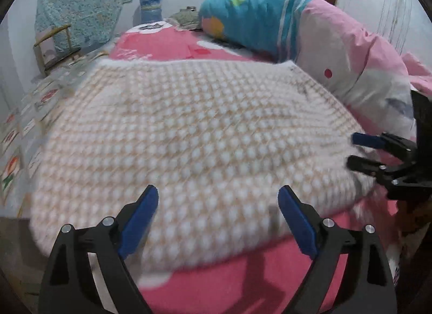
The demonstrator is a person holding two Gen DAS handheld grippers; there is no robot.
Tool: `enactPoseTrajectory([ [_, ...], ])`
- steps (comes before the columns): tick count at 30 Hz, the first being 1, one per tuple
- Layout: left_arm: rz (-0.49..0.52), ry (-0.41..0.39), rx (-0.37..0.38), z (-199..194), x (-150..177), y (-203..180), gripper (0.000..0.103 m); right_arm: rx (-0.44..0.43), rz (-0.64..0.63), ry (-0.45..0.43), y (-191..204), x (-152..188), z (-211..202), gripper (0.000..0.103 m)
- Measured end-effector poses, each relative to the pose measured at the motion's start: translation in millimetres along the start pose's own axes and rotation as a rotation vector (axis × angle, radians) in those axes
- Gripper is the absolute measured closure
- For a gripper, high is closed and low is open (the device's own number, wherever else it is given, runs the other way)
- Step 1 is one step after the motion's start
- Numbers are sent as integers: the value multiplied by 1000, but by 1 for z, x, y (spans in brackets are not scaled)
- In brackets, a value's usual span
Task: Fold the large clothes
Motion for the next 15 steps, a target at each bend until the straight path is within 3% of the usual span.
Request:
enactPoseTrajectory([
  [2, -12, 67, 15, 21, 13, 4, 11, -4, 42, 45, -15, 12, 25, 34],
  [3, -29, 92, 30, 37, 16, 7, 4, -2, 52, 51, -17, 11, 31, 34],
  [4, -11, 107, 17, 56, 15, 9, 3, 15, 55, 59, -17, 6, 37, 34],
  [7, -10, 123, -14, 61, 2, 11, 3, 77, 22, 60, -4, -4, 47, 32],
  [11, -23, 57, -10, 22, 1, 7, 8, 65, 14, 9, 17, 6, 19, 35],
  [13, -68, 1, 16, -9, 12, 6, 8, 1, -10, -21, 27, 15, -6, 35],
  [15, -119, 28, 21, -27, 30, 9, 8, -22, -18, -1, 27, 27, -23, 35],
])
Point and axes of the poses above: each gripper's, at about its wrist camera, not at the fingertips, and z roughly the way its jaws point, y to its left, x to its underside, the point moved 5 cm from there along z, roughly the way its jaws point, and after that the axes turned 8 degrees about z, right-handed, at the moved point
